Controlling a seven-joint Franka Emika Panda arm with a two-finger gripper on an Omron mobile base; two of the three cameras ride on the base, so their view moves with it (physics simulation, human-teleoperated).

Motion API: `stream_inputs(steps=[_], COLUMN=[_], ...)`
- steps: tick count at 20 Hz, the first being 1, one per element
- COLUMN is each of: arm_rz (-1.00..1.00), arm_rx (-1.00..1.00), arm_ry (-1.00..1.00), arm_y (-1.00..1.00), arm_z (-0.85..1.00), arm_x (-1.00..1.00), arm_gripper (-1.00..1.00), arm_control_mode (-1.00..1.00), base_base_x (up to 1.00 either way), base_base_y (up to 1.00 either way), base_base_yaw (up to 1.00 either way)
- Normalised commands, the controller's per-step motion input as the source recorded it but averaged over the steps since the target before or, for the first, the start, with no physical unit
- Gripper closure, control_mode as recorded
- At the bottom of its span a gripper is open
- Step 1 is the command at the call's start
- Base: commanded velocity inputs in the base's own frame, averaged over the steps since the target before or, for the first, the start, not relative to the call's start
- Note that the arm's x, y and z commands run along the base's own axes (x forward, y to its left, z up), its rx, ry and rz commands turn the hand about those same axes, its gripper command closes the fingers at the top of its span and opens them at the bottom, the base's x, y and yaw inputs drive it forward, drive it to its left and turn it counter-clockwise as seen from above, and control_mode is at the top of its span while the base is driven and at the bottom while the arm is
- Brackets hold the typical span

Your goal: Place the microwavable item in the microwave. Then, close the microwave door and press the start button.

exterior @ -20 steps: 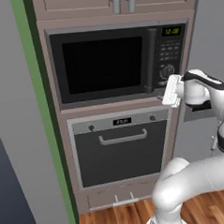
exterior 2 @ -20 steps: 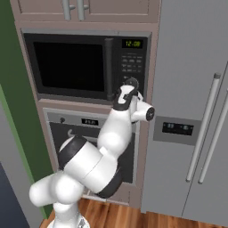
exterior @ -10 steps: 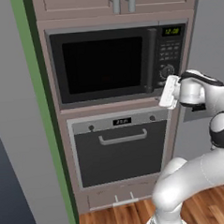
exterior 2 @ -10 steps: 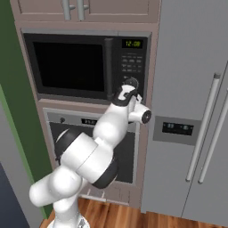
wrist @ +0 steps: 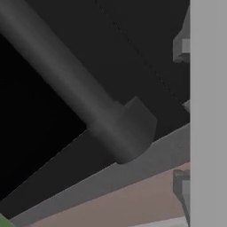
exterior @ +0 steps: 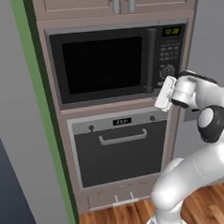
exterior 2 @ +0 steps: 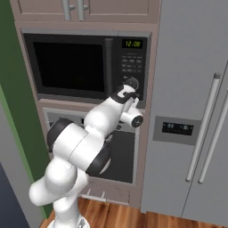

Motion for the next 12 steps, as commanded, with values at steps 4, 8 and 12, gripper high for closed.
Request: stream_inputs(steps=[4, 8, 12], arm_rz=[0.00, 0.02, 0.03], arm_rx=[0.00, 0.00, 0.00], arm_ry=[0.00, 0.00, 0.00], arm_y=[-0.03, -0.12, -0.03], arm_z=[-0.05, 0.00, 0.00], arm_x=[0.42, 0.25, -0.31], arm_gripper=[-1.00, -1.00, -1.00], arm_control_mode=[-1.00, -1.00, -1.00], base_base_x=[0.00, 0.00, 0.00], base_base_y=[0.00, 0.00, 0.00], base_base_yaw=[0.00, 0.00, 0.00])
